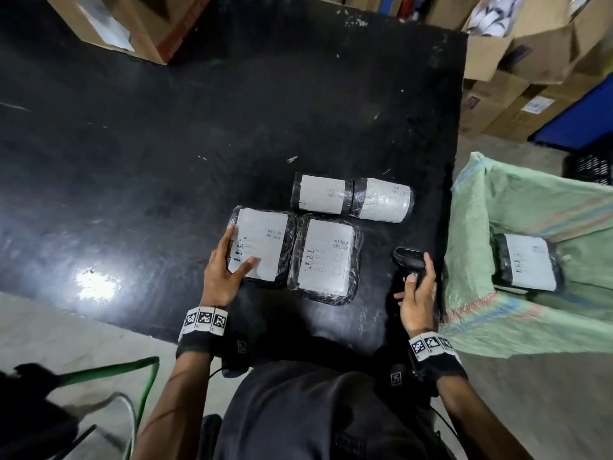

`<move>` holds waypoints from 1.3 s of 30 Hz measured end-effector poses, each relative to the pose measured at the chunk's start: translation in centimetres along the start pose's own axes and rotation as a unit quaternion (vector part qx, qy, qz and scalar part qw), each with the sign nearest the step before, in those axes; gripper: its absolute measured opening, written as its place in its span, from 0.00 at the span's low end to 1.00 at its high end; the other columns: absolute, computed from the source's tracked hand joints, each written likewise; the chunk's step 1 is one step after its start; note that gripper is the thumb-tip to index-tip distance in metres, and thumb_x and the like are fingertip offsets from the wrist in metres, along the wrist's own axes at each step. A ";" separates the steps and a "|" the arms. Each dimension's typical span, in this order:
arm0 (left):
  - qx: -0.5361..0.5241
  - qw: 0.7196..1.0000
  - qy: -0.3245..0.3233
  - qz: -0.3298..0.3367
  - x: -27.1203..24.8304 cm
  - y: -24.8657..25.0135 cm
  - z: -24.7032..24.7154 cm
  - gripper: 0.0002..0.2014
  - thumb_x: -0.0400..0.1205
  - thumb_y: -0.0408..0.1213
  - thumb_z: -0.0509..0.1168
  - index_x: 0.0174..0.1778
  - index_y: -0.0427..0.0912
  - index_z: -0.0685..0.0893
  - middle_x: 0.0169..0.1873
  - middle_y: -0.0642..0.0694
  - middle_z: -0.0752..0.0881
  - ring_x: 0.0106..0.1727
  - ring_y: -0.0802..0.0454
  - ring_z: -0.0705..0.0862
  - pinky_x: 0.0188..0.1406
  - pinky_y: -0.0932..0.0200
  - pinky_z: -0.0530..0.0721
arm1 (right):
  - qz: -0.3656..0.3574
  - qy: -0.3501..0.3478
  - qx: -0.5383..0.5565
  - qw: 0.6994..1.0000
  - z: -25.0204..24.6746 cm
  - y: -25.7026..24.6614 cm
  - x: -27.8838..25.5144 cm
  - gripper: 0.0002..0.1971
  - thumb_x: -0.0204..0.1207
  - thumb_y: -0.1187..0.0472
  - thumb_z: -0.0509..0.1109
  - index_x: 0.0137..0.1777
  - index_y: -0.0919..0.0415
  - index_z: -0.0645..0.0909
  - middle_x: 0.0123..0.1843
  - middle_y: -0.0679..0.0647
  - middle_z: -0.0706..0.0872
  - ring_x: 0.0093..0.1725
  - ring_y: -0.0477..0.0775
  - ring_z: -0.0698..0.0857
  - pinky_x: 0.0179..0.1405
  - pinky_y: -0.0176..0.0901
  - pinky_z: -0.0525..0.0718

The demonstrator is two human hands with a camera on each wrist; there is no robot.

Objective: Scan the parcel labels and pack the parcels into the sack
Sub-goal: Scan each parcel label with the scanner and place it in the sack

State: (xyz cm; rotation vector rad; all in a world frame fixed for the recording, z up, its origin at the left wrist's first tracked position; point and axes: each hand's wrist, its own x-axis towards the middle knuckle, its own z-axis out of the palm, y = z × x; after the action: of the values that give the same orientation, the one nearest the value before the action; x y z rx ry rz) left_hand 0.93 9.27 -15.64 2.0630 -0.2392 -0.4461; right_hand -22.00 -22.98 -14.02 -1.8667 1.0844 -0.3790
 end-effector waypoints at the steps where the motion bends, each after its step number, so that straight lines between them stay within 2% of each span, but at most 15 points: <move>1: 0.004 1.000 -0.005 -0.002 0.2 0.2 -0.1 0.43 0.80 0.46 0.78 0.88 0.64 0.62 0.82 0.61 0.73 0.84 0.53 0.71 0.84 0.44 0.71 | 0.011 -0.001 0.004 1.000 0.0 0.1 0.1 0.25 0.90 0.56 0.53 0.85 0.40 0.56 0.82 0.58 0.66 0.31 0.50 0.88 0.24 0.32 0.84; 3: -0.014 0.999 -0.027 -0.014 0.3 0.4 -0.2 0.46 0.79 0.44 0.80 0.89 0.62 0.61 0.81 0.62 0.73 0.83 0.57 0.72 0.82 0.52 0.71 | 0.008 0.007 -0.004 1.000 0.0 0.2 0.2 0.25 0.90 0.56 0.52 0.85 0.42 0.56 0.82 0.61 0.66 0.26 0.52 0.84 0.27 0.31 0.84; 6: -0.095 0.993 -0.068 -0.030 0.4 -0.2 -0.7 0.47 0.77 0.41 0.81 0.88 0.62 0.63 0.84 0.59 0.73 0.84 0.56 0.74 0.84 0.47 0.73 | -0.019 0.011 -0.017 1.000 -0.1 0.2 0.0 0.24 0.88 0.48 0.51 0.81 0.28 0.54 0.83 0.58 0.66 0.36 0.53 0.81 0.43 0.58 0.91; 9: -0.137 0.987 -0.073 -0.030 0.5 0.0 -0.9 0.44 0.76 0.36 0.82 0.84 0.61 0.67 0.84 0.46 0.75 0.81 0.49 0.79 0.81 0.41 0.76 | -0.037 0.021 -0.017 0.999 -0.2 1.0 0.5 0.24 0.87 0.48 0.50 0.81 0.27 0.55 0.83 0.55 0.67 0.35 0.46 0.78 0.44 0.68 0.89; 12: -0.148 0.987 -0.052 -0.021 0.4 1.1 -1.0 0.40 0.75 0.35 0.78 0.83 0.55 0.70 0.77 0.50 0.81 0.71 0.63 0.84 0.79 0.46 0.78 | -0.037 0.019 0.000 0.999 -0.4 1.7 1.2 0.26 0.83 0.43 0.49 0.82 0.29 0.56 0.74 0.55 0.77 0.41 0.42 0.75 0.55 0.76 0.84; 14: -0.154 0.987 -0.043 -0.015 0.4 2.2 -1.4 0.38 0.78 0.30 0.76 0.84 0.51 0.71 0.72 0.56 0.84 0.68 0.66 0.84 0.79 0.45 0.78 | -0.032 0.016 0.017 0.999 -0.8 0.9 0.9 0.26 0.85 0.45 0.50 0.82 0.29 0.56 0.70 0.62 0.80 0.34 0.38 0.75 0.46 0.61 0.90; 15: -0.154 0.987 -0.035 -0.009 0.5 2.8 -1.6 0.37 0.78 0.29 0.76 0.83 0.50 0.72 0.72 0.55 0.84 0.69 0.63 0.84 0.79 0.44 0.78 | -0.034 0.014 0.026 0.999 -1.1 -0.1 0.5 0.25 0.87 0.48 0.51 0.83 0.30 0.56 0.70 0.65 0.79 0.29 0.42 0.75 0.36 0.50 0.88; 17: -0.153 0.988 -0.027 0.007 0.7 4.2 -2.1 0.36 0.77 0.33 0.76 0.83 0.48 0.74 0.77 0.45 0.81 0.73 0.52 0.82 0.78 0.44 0.79 | -0.049 0.000 0.036 0.998 -1.8 -1.7 0.0 0.25 0.90 0.54 0.51 0.83 0.33 0.55 0.63 0.66 0.83 0.25 0.53 0.76 0.27 0.43 0.82; 19: -0.146 0.989 -0.021 0.031 0.9 5.5 -2.5 0.37 0.75 0.38 0.75 0.83 0.48 0.75 0.80 0.44 0.79 0.76 0.50 0.81 0.77 0.48 0.79 | -0.072 -0.004 0.043 0.996 -2.5 -3.1 -0.2 0.27 0.91 0.60 0.51 0.84 0.33 0.54 0.62 0.63 0.84 0.25 0.55 0.76 0.28 0.46 0.80; 24: -0.174 0.980 -0.007 0.097 1.9 8.9 -2.5 0.36 0.77 0.38 0.74 0.84 0.51 0.74 0.81 0.52 0.79 0.79 0.58 0.80 0.76 0.55 0.79 | -0.136 0.003 0.088 0.987 -4.3 -7.5 -0.4 0.26 0.91 0.59 0.52 0.86 0.40 0.55 0.83 0.46 0.67 0.29 0.57 0.75 0.34 0.47 0.81; 29: -0.218 0.963 0.003 0.155 3.4 13.4 -1.6 0.36 0.79 0.33 0.72 0.86 0.47 0.72 0.82 0.47 0.78 0.81 0.52 0.79 0.78 0.52 0.80 | -0.159 0.001 0.116 0.980 -6.2 -12.3 -1.1 0.26 0.91 0.60 0.52 0.86 0.41 0.55 0.65 0.33 0.80 0.32 0.55 0.74 0.39 0.49 0.83; 32: -0.246 0.953 0.005 0.176 4.6 16.5 -0.3 0.36 0.81 0.27 0.73 0.86 0.44 0.72 0.82 0.45 0.77 0.81 0.50 0.78 0.78 0.57 0.80 | -0.177 -0.002 0.132 0.975 -6.8 -14.8 -1.4 0.26 0.91 0.59 0.52 0.85 0.38 0.56 0.47 0.50 0.82 0.32 0.56 0.74 0.41 0.59 0.82; 35: -0.283 0.941 -0.006 0.185 5.4 20.1 1.5 0.34 0.84 0.19 0.69 0.86 0.42 0.70 0.81 0.44 0.78 0.77 0.55 0.81 0.75 0.63 0.81 | -0.184 0.009 0.138 0.973 -7.1 -17.2 -1.5 0.26 0.91 0.61 0.51 0.86 0.41 0.55 0.55 0.50 0.77 0.32 0.58 0.73 0.41 0.65 0.81; 37: -0.302 0.933 -0.018 0.193 6.0 22.2 2.7 0.34 0.84 0.19 0.68 0.86 0.44 0.71 0.81 0.46 0.78 0.79 0.54 0.80 0.76 0.60 0.81 | -0.201 0.010 0.153 0.968 -7.6 -19.0 -1.9 0.26 0.91 0.61 0.51 0.86 0.40 0.55 0.51 0.46 0.81 0.33 0.65 0.74 0.40 0.64 0.81; 39: -0.313 0.929 -0.026 0.195 6.8 23.7 3.9 0.35 0.84 0.21 0.69 0.86 0.48 0.71 0.82 0.48 0.77 0.81 0.51 0.78 0.79 0.52 0.80 | -0.213 0.018 0.170 0.962 -8.0 -20.7 -2.2 0.26 0.91 0.64 0.51 0.87 0.47 0.55 0.52 0.52 0.81 0.42 0.73 0.74 0.47 0.60 0.81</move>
State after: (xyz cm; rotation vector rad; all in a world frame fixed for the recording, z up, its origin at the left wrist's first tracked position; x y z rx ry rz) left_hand 5.80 -8.12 1.55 1.3361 -0.4635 -0.2801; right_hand -17.41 -21.65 7.76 -1.7713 0.5840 -0.7984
